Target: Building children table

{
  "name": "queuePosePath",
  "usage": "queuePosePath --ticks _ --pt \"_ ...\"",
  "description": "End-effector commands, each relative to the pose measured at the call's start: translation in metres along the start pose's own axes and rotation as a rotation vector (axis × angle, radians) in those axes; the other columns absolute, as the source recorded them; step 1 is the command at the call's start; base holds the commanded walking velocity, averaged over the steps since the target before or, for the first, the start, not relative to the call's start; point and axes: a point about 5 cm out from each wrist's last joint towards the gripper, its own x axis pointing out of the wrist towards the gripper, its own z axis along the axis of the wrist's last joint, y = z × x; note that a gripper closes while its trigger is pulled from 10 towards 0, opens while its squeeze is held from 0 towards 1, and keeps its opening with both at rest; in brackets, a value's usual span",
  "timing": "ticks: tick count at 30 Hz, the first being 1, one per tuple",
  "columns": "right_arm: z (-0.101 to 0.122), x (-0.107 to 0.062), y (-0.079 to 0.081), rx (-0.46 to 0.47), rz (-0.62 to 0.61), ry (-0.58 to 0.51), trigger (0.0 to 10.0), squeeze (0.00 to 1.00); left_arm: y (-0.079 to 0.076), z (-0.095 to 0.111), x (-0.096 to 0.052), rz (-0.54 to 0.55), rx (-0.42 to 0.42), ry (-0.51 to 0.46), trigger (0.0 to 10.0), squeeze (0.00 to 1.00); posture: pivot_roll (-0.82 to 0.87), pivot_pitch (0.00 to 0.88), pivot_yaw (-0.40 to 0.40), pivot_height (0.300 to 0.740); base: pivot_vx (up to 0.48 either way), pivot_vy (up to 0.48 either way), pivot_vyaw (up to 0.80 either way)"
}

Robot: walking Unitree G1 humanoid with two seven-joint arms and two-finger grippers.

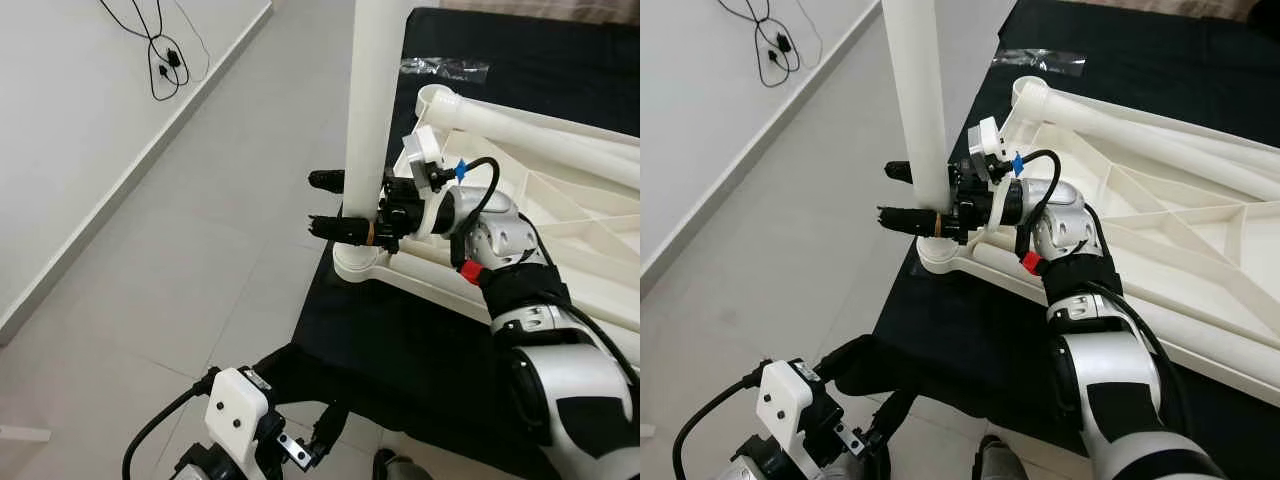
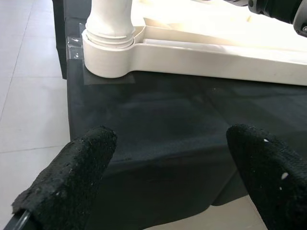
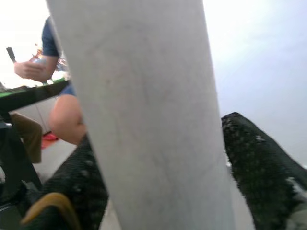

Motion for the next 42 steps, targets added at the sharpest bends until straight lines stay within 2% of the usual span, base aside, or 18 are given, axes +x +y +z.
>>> queuePosePath --ticks 1,9,11,13,14,15,16,17,18,19,23,27,32,33,34,36,37,42 --pt "-0.006 0.000 0.004 0.005 0.046 -0.008 0.0 0.00 -0.001 -0.002 -0.003 -0.006 -0.007 0.027 10.0 0.00 0.27 0.313 0.044 0.740 0.000 0.000 0.00" --pt "-0.015 -0.032 0.013 0.007 -0.028 0.016 0.0 0.00 0.002 -0.003 0.001 -0.009 -0.010 0.027 10.0 0.00 0.21 0.297 0.050 0.740 0.000 0.000 0.00" --pt "-0.018 -0.041 0.020 -0.005 -0.062 0.038 0.0 0.00 0.003 -0.003 0.002 -0.013 -0.012 0.026 10.0 0.00 0.18 0.289 0.050 0.740 0.000 0.000 0.00" --pt "-0.033 -0.044 0.049 -0.002 -0.179 0.081 0.0 0.00 0.004 -0.005 0.004 -0.023 -0.019 0.025 10.0 0.00 0.15 0.282 0.045 0.740 0.000 0.000 0.00" --pt "-0.033 -0.044 0.049 -0.002 -0.179 0.081 0.0 0.00 0.004 -0.005 0.004 -0.023 -0.019 0.025 10.0 0.00 0.15 0.282 0.045 0.740 0.000 0.000 0.00" --pt "-0.043 -0.038 0.064 0.026 -0.273 0.098 0.0 0.00 0.005 -0.006 0.005 -0.028 -0.021 0.025 10.0 0.00 0.13 0.271 0.040 0.740 0.000 0.000 0.00" --pt "-0.071 -0.025 0.075 0.081 -0.575 0.212 0.0 0.00 0.007 -0.007 0.006 -0.030 -0.021 0.026 10.0 0.00 0.11 0.261 0.049 0.740 0.000 0.000 0.00" --pt "-0.071 -0.025 0.075 0.081 -0.575 0.212 0.0 0.00 0.007 -0.007 0.006 -0.030 -0.021 0.026 10.0 0.00 0.11 0.261 0.049 0.740 0.000 0.000 0.00" --pt "-0.088 -0.026 0.087 0.069 -0.872 0.322 0.0 0.00 0.009 -0.008 0.007 -0.032 -0.021 0.026 10.0 0.00 0.10 0.259 0.052 0.740 0.000 0.000 0.00" --pt "-0.099 -0.021 0.105 0.110 -1.034 0.350 0.0 0.00 0.011 -0.009 0.008 -0.035 -0.025 0.024 10.0 0.00 0.08 0.248 0.052 0.740 0.000 0.000 0.00" --pt "-0.104 -0.012 0.119 0.124 -1.096 0.341 0.0 0.00 0.013 -0.011 0.012 -0.042 -0.030 0.022 10.0 0.00 0.07 0.227 0.063 0.740 0.000 0.000 0.00" --pt "-0.096 -0.006 0.099 0.045 -1.125 0.339 0.0 0.00 0.015 -0.013 0.017 -0.059 -0.026 0.018 10.0 0.00 0.07 0.215 0.045 0.740 0.000 0.000 0.00" --pt "-0.092 0.005 0.097 0.082 -1.077 0.294 0.0 0.00 0.015 -0.013 0.019 -0.046 -0.021 0.007 10.0 0.00 0.07 0.212 0.032 0.740 0.000 0.000 0.00" --pt "-0.088 0.009 0.094 0.078 -1.034 0.239 9.6 0.00 0.015 -0.013 0.019 -0.039 -0.022 0.004 10.0 0.00 0.07 0.214 0.025 0.740 0.000 0.000 0.00" --pt "-0.079 0.013 0.093 0.061 -0.974 0.195 10.0 0.26 0.014 -0.013 0.020 -0.037 -0.024 0.001 10.0 0.00 0.07 0.214 0.024 0.740 0.000 0.000 0.00" --pt "-0.073 0.016 0.093 0.046 -0.937 0.169 10.0 0.26 0.014 -0.013 0.020 -0.037 -0.025 0.000 10.0 0.00 0.07 0.214 0.024 0.740 0.000 0.000 0.00" --pt "-0.064 0.018 0.089 0.060 -0.855 0.106 10.0 1.00 0.014 -0.013 0.021 -0.038 -0.026 -0.001 10.0 0.00 0.07 0.214 0.023 0.740 0.000 0.000 0.00" --pt "-0.027 0.010 0.076 -0.002 -0.612 -0.041 10.0 1.00 0.012 -0.014 0.021 -0.049 -0.030 -0.006 10.0 0.00 0.08 0.220 0.021 0.740 0.000 0.000 0.00"
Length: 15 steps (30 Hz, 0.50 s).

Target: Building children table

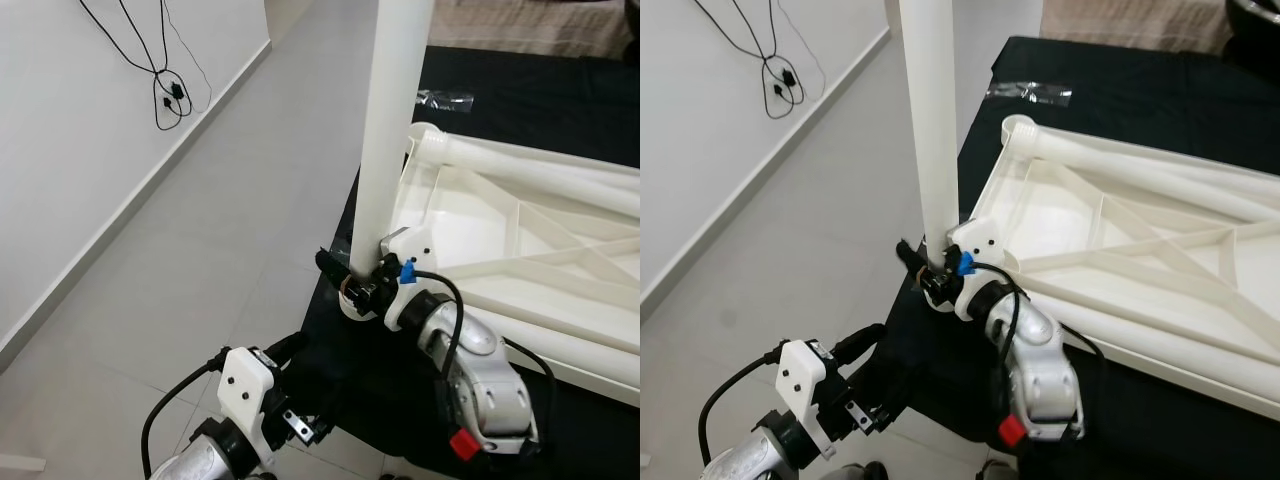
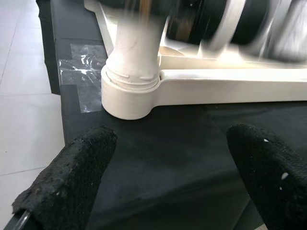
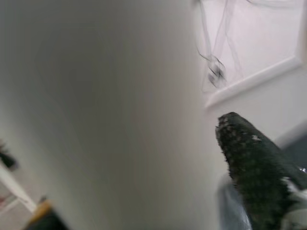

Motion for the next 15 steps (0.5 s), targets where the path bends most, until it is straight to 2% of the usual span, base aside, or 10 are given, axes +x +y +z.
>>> queuePosePath --ticks 1,3,5,7,8,11,12,14,15 --pt "0.005 -0.001 0.003 0.021 0.069 -0.047 10.0 1.00 -0.002 -0.004 -0.002 0.001 -0.006 0.011 10.0 0.00 0.08 0.220 0.021 0.740 0.000 0.000 0.00" --pt "0.018 -0.001 -0.014 -0.022 0.242 -0.037 10.0 1.00 -0.004 -0.003 -0.003 -0.001 -0.007 0.009 10.0 0.00 0.09 0.235 0.023 0.740 0.000 0.000 0.00" --pt "0.022 -0.003 -0.028 -0.054 0.349 0.016 10.0 1.00 -0.007 -0.002 -0.004 -0.001 -0.008 0.007 10.0 0.00 0.11 0.244 0.020 0.740 0.000 0.000 0.00" --pt "0.022 -0.004 -0.031 -0.063 0.381 0.041 10.0 1.00 -0.008 -0.001 -0.005 -0.001 -0.008 0.006 10.0 0.00 0.12 0.246 0.020 0.740 0.000 0.000 0.00" --pt "0.021 0.005 -0.046 -0.079 0.455 0.105 10.0 0.00 -0.012 0.000 -0.009 0.000 -0.010 0.010 10.0 0.00 0.14 0.267 0.018 0.740 0.000 0.000 0.00" --pt "0.023 0.009 -0.051 -0.084 0.479 0.115 10.0 0.00 -0.013 0.000 -0.010 0.001 -0.011 0.012 10.0 0.00 0.14 0.267 0.018 0.740 0.000 0.000 0.00" --pt "0.029 0.021 -0.057 -0.082 0.474 0.078 10.0 0.00 -0.015 0.002 -0.012 0.004 -0.015 0.016 10.0 0.00 0.16 0.283 0.017 0.740 0.000 0.000 0.00" --pt "0.032 0.025 -0.059 -0.076 0.462 0.057 10.0 0.00 -0.016 0.002 -0.013 0.005 -0.016 0.017 10.0 0.00 0.16 0.283 0.017 0.740 0.000 0.000 0.00" --pt "0.040 0.038 -0.060 -0.019 0.475 -0.011 10.0 0.00 -0.019 0.003 -0.014 0.006 -0.017 0.023 10.0 0.00 0.19 0.296 0.022 0.740 0.000 0.000 0.00"
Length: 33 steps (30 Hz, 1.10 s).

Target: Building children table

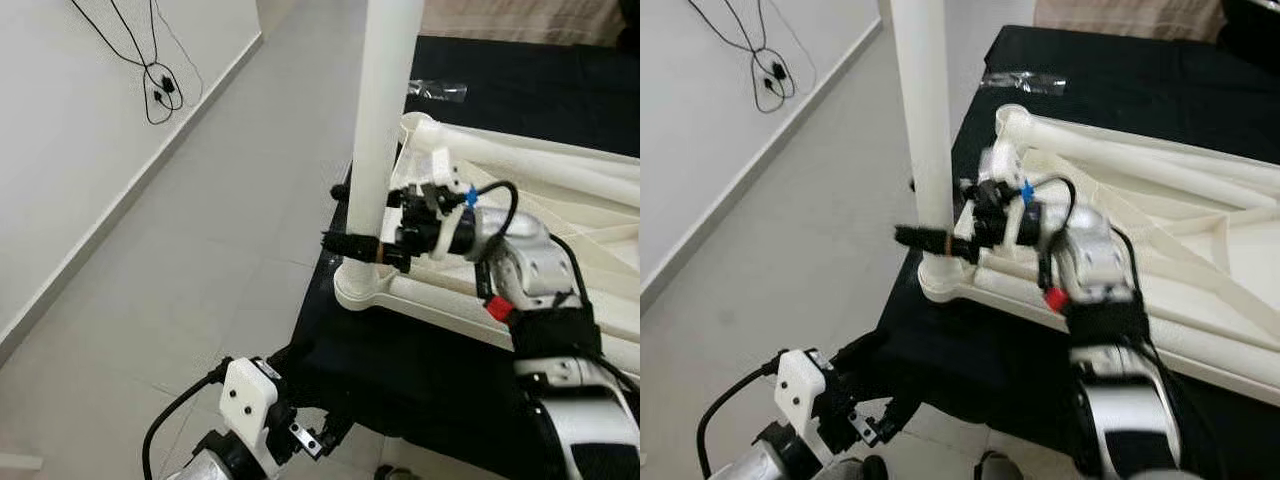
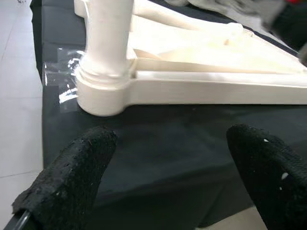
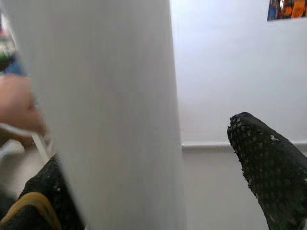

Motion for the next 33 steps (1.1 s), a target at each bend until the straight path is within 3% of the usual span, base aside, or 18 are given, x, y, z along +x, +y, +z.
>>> queuePosePath --ticks 1,3,4,6,7,8,9,15,18,21,23,24,27,28,30,33 --pt "0.001 0.001 -0.004 0.018 -0.009 -0.045 10.0 0.00 -0.002 -0.002 -0.003 0.002 0.005 0.030 10.0 0.00 0.19 0.296 0.022 0.740 0.000 0.000 0.00" --pt "0.006 0.006 -0.006 0.042 0.032 -0.083 10.0 0.00 -0.004 -0.001 -0.005 0.002 0.005 0.034 10.0 0.00 0.20 0.304 0.029 0.740 0.000 0.000 0.00" --pt "0.008 0.006 -0.006 0.051 0.064 -0.092 7.1 0.00 -0.005 -0.001 -0.006 0.003 0.004 0.038 10.0 0.00 0.21 0.311 0.035 0.740 0.000 0.000 0.00" --pt "0.010 0.006 -0.008 0.057 0.095 -0.098 7.1 0.00 -0.005 -0.001 -0.007 0.004 0.003 0.040 10.0 0.00 0.21 0.311 0.035 0.740 0.000 0.000 0.00" --pt "0.011 0.005 -0.008 0.069 0.137 -0.102 2.8 0.00 -0.006 -0.001 -0.008 0.004 0.002 0.043 10.0 0.00 0.21 0.312 0.039 0.740 0.000 0.000 0.00" --pt "0.011 0.005 -0.008 0.069 0.137 -0.102 2.8 0.00 -0.006 -0.001 -0.008 0.004 0.002 0.043 10.0 0.00 0.21 0.312 0.039 0.740 0.000 0.000 0.00" --pt "0.012 0.003 -0.010 0.072 0.161 -0.101 0.0 0.00 -0.006 -0.001 -0.009 0.004 0.001 0.046 10.0 0.00 0.21 0.311 0.041 0.740 0.000 0.000 0.00" --pt "0.003 -0.019 -0.010 0.053 0.181 -0.046 0.0 0.00 -0.002 -0.001 -0.007 0.001 0.000 0.052 10.0 0.00 0.19 0.299 0.045 0.740 0.000 0.000 0.00" --pt "-0.010 -0.037 -0.004 0.020 0.118 0.006 0.0 0.00 0.000 -0.002 -0.005 0.001 0.004 0.052 10.0 0.00 0.17 0.285 0.047 0.740 0.000 0.000 0.00" --pt "-0.014 -0.042 -0.001 0.004 0.090 0.031 0.0 0.00 0.001 -0.002 -0.004 0.000 0.006 0.051 10.0 0.00 0.17 0.285 0.047 0.740 0.000 0.000 0.00" --pt "-0.035 -0.052 0.016 -0.011 -0.086 0.092 0.0 0.00 0.004 -0.003 -0.003 0.000 0.008 0.050 10.0 0.00 0.13 0.270 0.033 0.740 0.000 0.000 0.00" --pt "-0.035 -0.052 0.016 -0.011 -0.086 0.092 0.0 0.00 0.004 -0.003 -0.003 0.000 0.008 0.050 10.0 0.00 0.13 0.270 0.033 0.740 0.000 0.000 0.00" --pt "-0.082 -0.038 0.073 0.075 -0.425 0.188 0.0 0.00 0.010 -0.005 -0.001 0.001 0.010 0.049 10.0 0.00 0.09 0.249 0.042 0.740 0.000 0.000 0.00" --pt "-0.090 -0.033 0.085 0.102 -0.505 0.211 0.0 0.00 0.012 -0.005 0.000 0.000 0.011 0.049 10.0 0.00 0.09 0.249 0.042 0.740 0.000 0.000 0.00" --pt "-0.102 -0.031 0.094 0.115 -0.696 0.277 0.0 0.00 0.014 -0.007 0.002 -0.001 0.012 0.049 10.0 0.00 0.08 0.233 0.040 0.740 0.000 0.000 0.00" --pt "-0.106 -0.040 0.091 0.124 -0.995 0.319 0.0 0.00 0.017 -0.008 0.005 -0.005 0.012 0.049 10.0 0.00 0.07 0.221 0.044 0.740 0.000 0.000 0.00"
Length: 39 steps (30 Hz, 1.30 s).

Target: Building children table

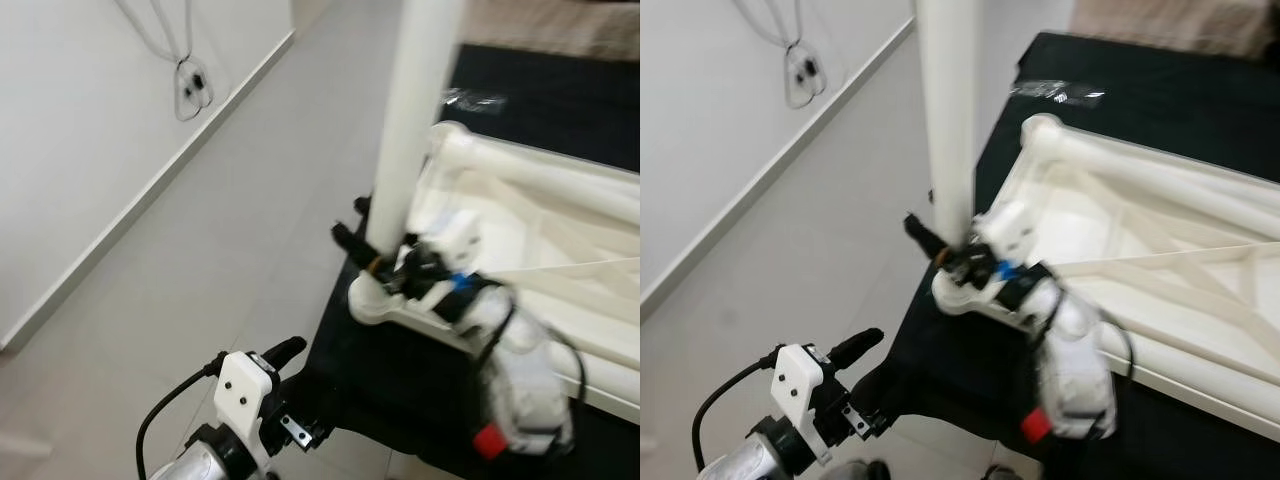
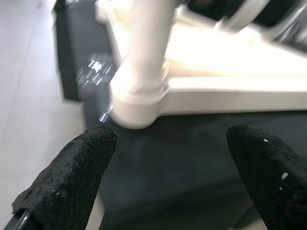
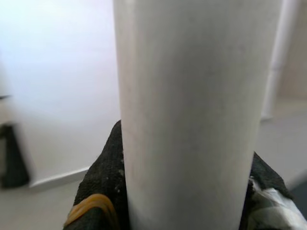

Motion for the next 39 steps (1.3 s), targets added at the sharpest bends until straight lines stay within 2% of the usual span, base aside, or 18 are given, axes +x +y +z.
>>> queuePosePath --ticks 1,9,10,11,12,13,17,18,22,23,24,25,28,32,33,35,36,39 --pt "-0.061 -0.026 -0.019 0.061 -0.291 0.351 0.0 0.00 0.001 -0.008 -0.002 0.001 -0.019 0.027 10.0 0.00 0.07 0.214 0.033 0.740 0.000 0.000 0.00" --pt "-0.053 -0.014 -0.011 0.039 -0.284 0.329 0.0 0.00 0.004 -0.008 0.003 0.016 -0.006 0.008 10.0 0.00 0.08 0.200 0.012 0.740 0.000 0.000 0.00" --pt "-0.046 -0.008 -0.009 0.050 -0.249 0.309 10.0 0.00 0.004 -0.009 0.004 0.023 -0.004 0.004 10.0 0.00 0.08 0.198 0.010 0.740 0.000 0.000 0.00" --pt "-0.038 0.000 -0.011 0.078 -0.183 0.247 10.0 0.80 0.004 -0.009 0.004 0.023 -0.004 0.002 10.0 0.00 0.09 0.200 0.006 0.740 0.000 0.000 0.00" --pt "-0.032 0.005 -0.012 0.096 -0.143 0.203 10.0 0.80 0.004 -0.009 0.005 0.022 -0.004 0.001 10.0 0.00 0.09 0.200 0.006 0.740 0.000 0.000 0.00" --pt "-0.024 0.012 -0.011 0.139 -0.022 0.141 10.0 1.00 0.003 -0.009 0.005 0.021 -0.005 0.000 10.0 0.00 0.09 0.201 0.006 0.740 0.000 0.000 0.00" --pt "-0.013 0.019 -0.009 0.186 0.125 0.077 10.0 1.00 0.003 -0.009 0.005 0.019 -0.006 -0.002 10.0 0.00 0.09 0.201 0.006 0.740 0.000 0.000 0.00" --pt "0.006 0.025 -0.029 0.132 0.284 -0.001 10.0 1.00 0.000 -0.008 0.005 0.017 -0.009 -0.004 10.0 0.00 0.11 0.214 0.005 0.740 0.000 0.000 0.00" --pt "0.021 0.029 -0.044 0.063 0.463 -0.018 10.0 1.00 -0.003 -0.007 0.003 0.017 -0.010 -0.006 10.0 0.00 0.12 0.225 0.005 0.740 0.000 0.000 0.00" --pt "0.024 0.030 -0.047 0.057 0.548 -0.007 10.0 0.25 -0.005 -0.006 0.002 0.018 -0.012 -0.006 10.0 0.00 0.13 0.237 0.003 0.740 0.000 0.000 0.00" --pt "0.024 0.030 -0.047 0.057 0.548 -0.007 10.0 0.25 -0.005 -0.006 0.002 0.018 -0.012 -0.006 10.0 0.00 0.13 0.237 0.003 0.740 0.000 0.000 0.00" --pt "0.026 0.031 -0.050 0.044 0.636 0.011 10.0 0.00 -0.006 -0.006 0.000 0.019 -0.014 -0.006 10.0 0.00 0.13 0.239 0.003 0.740 0.000 0.000 0.00" --pt "0.029 0.040 -0.058 0.052 0.800 0.061 10.0 0.00 -0.012 -0.003 -0.005 0.020 -0.017 -0.004 10.0 0.00 0.16 0.268 0.002 0.740 0.000 0.000 0.00" --pt "0.037 0.054 -0.066 0.082 0.849 0.032 10.0 0.00 -0.017 -0.002 -0.009 0.020 -0.022 0.003 10.0 0.00 0.19 0.294 0.005 0.740 0.000 0.000 0.00" --pt "0.041 0.059 -0.070 0.091 0.873 0.014 8.2 0.00 -0.019 -0.001 -0.011 0.021 -0.024 0.007 10.0 0.00 0.20 0.304 0.007 0.740 0.000 0.000 0.00" --pt "0.044 0.061 -0.072 0.094 0.888 0.002 8.2 0.00 -0.020 0.000 -0.012 0.021 -0.026 0.010 10.0 0.00 0.21 0.308 0.009 0.740 0.000 0.000 0.00" --pt "0.046 0.062 -0.074 0.098 0.895 -0.010 0.0 0.00 -0.022 0.001 -0.014 0.021 -0.028 0.014 10.0 0.00 0.22 0.318 0.014 0.740 0.000 0.000 0.00" --pt "0.047 0.063 -0.079 0.100 0.898 -0.017 0.0 0.00 -0.023 0.002 -0.017 0.022 -0.030 0.019 10.0 0.00 0.23 0.325 0.019 0.740 0.000 0.000 0.00"
